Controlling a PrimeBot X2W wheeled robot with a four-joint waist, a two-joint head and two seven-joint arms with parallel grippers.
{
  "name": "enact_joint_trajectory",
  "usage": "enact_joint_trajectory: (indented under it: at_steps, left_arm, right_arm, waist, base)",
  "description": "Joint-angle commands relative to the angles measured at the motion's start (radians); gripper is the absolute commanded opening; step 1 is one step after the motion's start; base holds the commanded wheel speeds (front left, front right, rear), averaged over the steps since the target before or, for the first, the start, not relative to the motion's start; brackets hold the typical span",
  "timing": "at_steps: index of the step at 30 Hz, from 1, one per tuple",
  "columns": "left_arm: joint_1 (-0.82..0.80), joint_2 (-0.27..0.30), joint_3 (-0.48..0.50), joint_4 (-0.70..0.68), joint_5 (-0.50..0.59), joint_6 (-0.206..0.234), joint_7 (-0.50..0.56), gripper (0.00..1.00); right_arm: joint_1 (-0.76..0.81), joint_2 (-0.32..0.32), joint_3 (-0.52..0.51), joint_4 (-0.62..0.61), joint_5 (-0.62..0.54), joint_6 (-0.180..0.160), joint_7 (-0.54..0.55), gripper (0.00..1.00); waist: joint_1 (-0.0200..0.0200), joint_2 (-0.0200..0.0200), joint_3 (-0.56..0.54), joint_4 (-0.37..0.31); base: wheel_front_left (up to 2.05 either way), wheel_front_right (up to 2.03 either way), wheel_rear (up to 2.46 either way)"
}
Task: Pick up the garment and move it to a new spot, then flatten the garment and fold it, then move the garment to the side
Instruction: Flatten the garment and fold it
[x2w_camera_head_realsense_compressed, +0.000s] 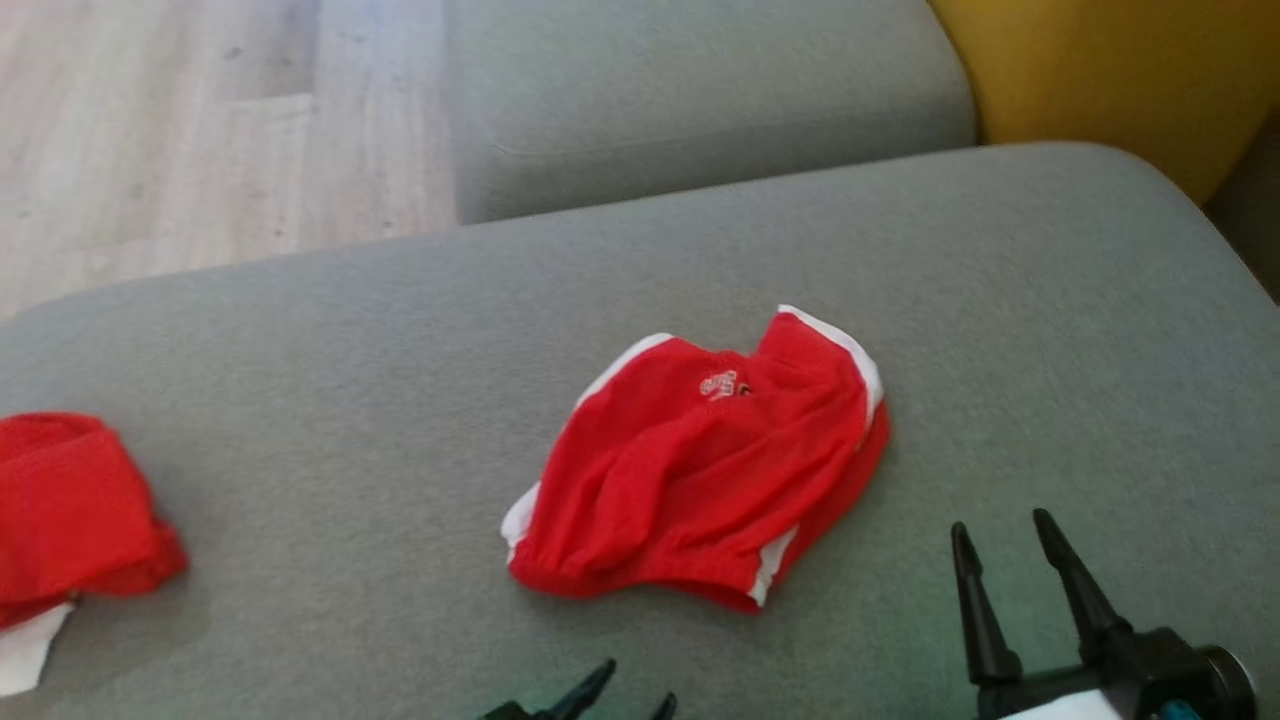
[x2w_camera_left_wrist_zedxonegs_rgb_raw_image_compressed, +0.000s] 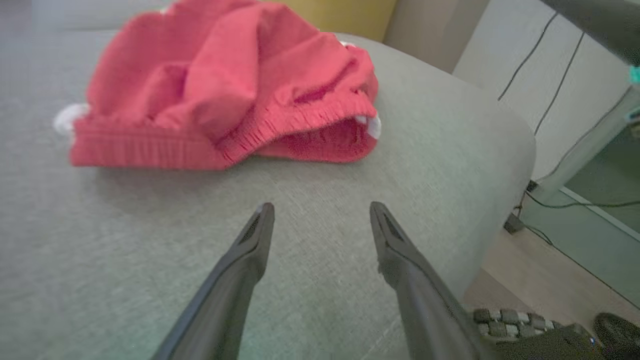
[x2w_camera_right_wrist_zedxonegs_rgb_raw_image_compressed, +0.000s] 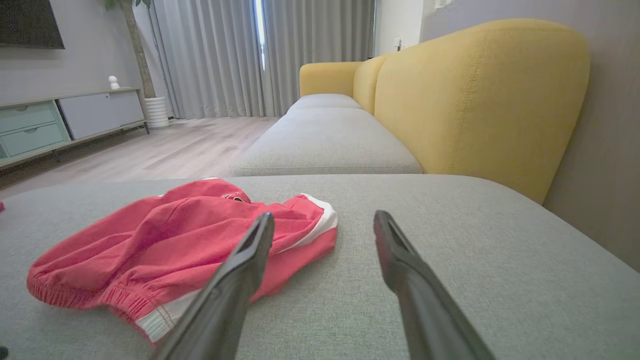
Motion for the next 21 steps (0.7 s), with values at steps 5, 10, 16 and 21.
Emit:
enact_joint_trajectory:
  at_steps: [5,10,16,21]
  left_arm:
    - [-0.173,-0.056,-0.2,0.023,-0.183,-0.006,0.006,1.0]
    - [-0.275,-0.056,-0.318,0.058,-0.299,-0.006,0.003,1.0]
    - [-0.346,-0.056,-0.345,0.132,-0.366,-0.001,-0.002,1.0]
    - [-0.386,-0.056,-0.361,0.169,-0.42,0.013,-0.005,1.0]
  right_arm:
    - [-0.076,-0.009,0.036,-0.041,-0.024,0.007,-0.006,1.0]
    - [-0.094,-0.012,0.039,-0.044,-0.033,0.007,-0.006,1.0]
    - [-0.111,-0.015,0.042,-0.046,-0.033,0.007,-0.006,1.0]
    - [-0.117,-0.014,0.038,-0.049,-0.034,0.007,-0.006,1.0]
  waist:
    - [-0.0001,0.0,0.061,-0.086]
    - [-0.0001,0.0,0.095,-0.122]
    - [-0.0001,0.0,0.12,-0.144]
    - [-0.0001,0.0,0.133,-0.151]
  base:
    - [0.0,0.0,0.0]
    - [0.0,0.0,0.0]
    - [0.0,0.0,0.0]
    - [0.0,0.0,0.0]
